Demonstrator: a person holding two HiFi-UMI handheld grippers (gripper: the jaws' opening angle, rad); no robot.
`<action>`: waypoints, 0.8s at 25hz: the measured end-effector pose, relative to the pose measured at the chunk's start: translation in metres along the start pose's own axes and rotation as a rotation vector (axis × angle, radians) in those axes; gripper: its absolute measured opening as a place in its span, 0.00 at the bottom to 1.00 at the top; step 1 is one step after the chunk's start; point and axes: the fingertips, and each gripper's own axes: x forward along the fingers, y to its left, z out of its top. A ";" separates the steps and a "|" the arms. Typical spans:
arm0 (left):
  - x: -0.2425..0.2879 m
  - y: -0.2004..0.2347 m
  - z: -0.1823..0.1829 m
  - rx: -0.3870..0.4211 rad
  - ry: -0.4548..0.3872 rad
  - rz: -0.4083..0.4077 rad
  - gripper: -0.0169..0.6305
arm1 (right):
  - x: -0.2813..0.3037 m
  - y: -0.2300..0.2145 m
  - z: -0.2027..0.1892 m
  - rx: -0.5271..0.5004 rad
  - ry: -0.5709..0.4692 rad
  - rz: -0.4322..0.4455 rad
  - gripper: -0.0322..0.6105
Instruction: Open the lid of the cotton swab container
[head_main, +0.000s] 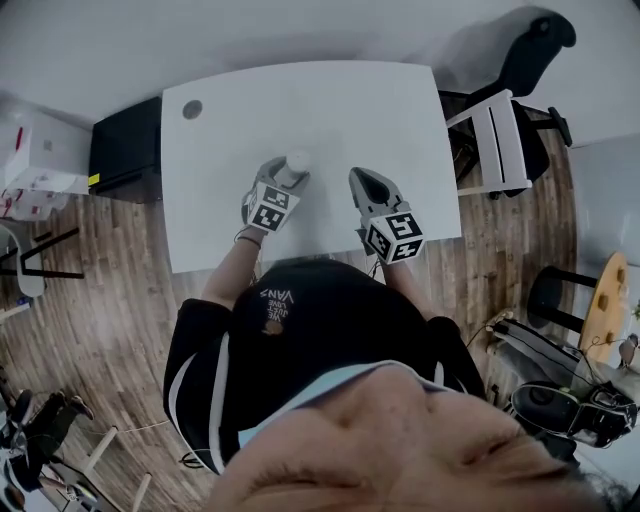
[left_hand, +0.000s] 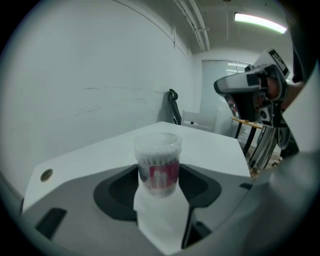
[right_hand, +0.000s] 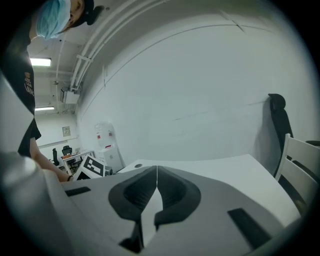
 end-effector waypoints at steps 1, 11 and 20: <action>-0.006 0.000 0.005 0.004 -0.012 0.010 0.41 | 0.002 0.003 0.003 -0.007 -0.006 0.015 0.07; -0.073 0.010 0.065 0.046 -0.135 0.137 0.41 | 0.014 0.037 0.036 -0.068 -0.078 0.138 0.07; -0.117 0.004 0.082 0.058 -0.170 0.212 0.41 | 0.014 0.070 0.042 -0.100 -0.099 0.238 0.07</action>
